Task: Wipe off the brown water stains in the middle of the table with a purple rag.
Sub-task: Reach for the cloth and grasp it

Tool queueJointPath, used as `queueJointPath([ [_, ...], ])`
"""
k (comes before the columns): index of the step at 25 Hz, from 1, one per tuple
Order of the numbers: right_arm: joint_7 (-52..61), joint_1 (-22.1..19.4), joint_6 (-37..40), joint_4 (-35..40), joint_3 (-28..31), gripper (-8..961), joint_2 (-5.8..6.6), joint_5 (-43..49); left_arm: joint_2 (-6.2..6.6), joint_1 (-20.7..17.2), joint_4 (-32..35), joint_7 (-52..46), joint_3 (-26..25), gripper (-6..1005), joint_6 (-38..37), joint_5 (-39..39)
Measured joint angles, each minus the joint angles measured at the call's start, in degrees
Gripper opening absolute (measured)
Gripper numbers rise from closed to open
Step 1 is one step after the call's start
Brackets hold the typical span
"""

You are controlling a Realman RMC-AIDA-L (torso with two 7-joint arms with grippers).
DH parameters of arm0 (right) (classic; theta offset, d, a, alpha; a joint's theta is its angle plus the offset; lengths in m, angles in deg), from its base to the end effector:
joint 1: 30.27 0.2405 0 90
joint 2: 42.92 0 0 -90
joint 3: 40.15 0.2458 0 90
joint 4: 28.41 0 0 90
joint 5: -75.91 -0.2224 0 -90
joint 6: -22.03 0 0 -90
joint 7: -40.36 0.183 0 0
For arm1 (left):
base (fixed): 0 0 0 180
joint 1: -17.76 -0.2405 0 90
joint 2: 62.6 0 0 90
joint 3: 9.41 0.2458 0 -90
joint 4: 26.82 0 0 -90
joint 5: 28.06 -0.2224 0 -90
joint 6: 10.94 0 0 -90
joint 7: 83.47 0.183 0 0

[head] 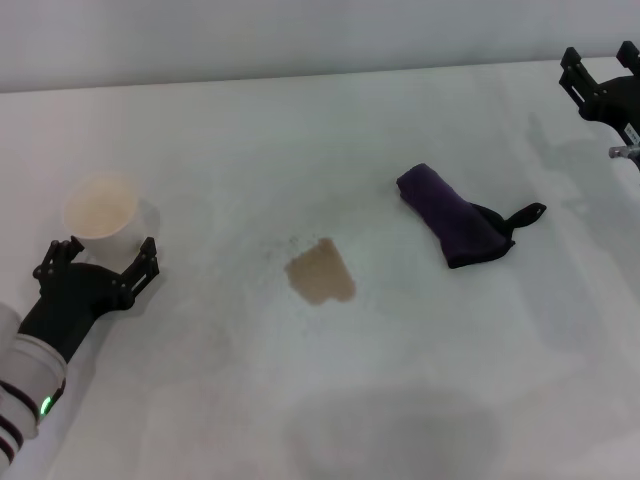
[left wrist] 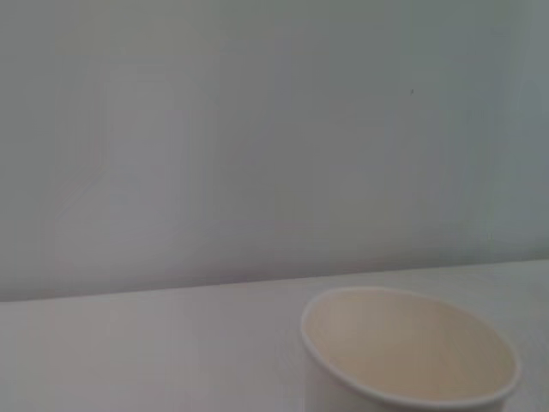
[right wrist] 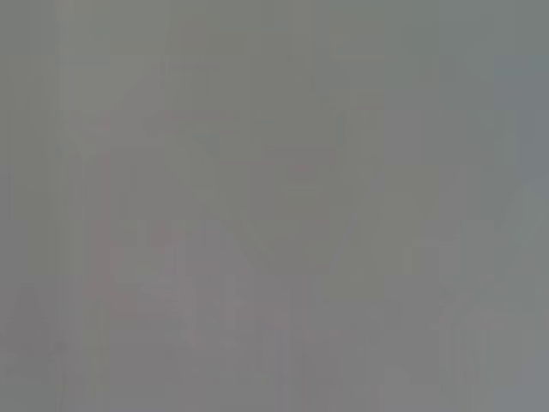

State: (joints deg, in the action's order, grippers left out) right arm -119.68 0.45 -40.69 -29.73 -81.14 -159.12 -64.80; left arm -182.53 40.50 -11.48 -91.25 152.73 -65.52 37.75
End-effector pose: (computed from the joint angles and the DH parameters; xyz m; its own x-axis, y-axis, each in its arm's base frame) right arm 0.3569 0.3931 0.0153 0.6675 -0.0448 -0.7432 -0.7442 -0.0728 -0.6640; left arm -0.3247 0.3250 -0.1162 0.7185 0.2615 0.6445 0.6932 -0.3452 -0.6327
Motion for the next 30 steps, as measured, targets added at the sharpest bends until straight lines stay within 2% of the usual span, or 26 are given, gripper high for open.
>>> queueJointPath([
  [8, 0.0, -0.06, -0.13, 0.0, -1.37, 771, 0.08, 0.0, 0.11, -2.94, 1.43, 0.08, -0.08, 892, -3.3, 0.02],
  [17, 1.38, 0.05, -0.13, 0.04, -2.37, 770, 0.09, -0.01, 0.18, -8.74, 1.57, -0.16, 0.58, 893, -12.87, -1.13],
  [23, 10.85, 0.01, 0.25, 3.84, -13.21, 771, 0.65, 0.0, 0.25, -12.14, 3.01, -0.26, 0.63, 894, -17.76, -1.54],
  [26, 17.63, -0.73, 1.44, 8.85, -22.15, 770, 1.18, 0.01, 0.24, -13.7, 3.09, -0.27, 0.63, 894, -20.49, -1.57],
  [28, 23.57, -1.88, 3.59, 14.44, -29.14, 769, 2.03, 0.43, 0.26, -14.61, 3.09, -0.31, 0.63, 895, -21.93, -1.52],
  [30, 31.06, -3.29, 7.27, 21.23, -35.31, 769, 3.46, 3.14, 0.29, -14.89, 3.07, -0.33, 0.61, 895, -22.31, -1.41],
])
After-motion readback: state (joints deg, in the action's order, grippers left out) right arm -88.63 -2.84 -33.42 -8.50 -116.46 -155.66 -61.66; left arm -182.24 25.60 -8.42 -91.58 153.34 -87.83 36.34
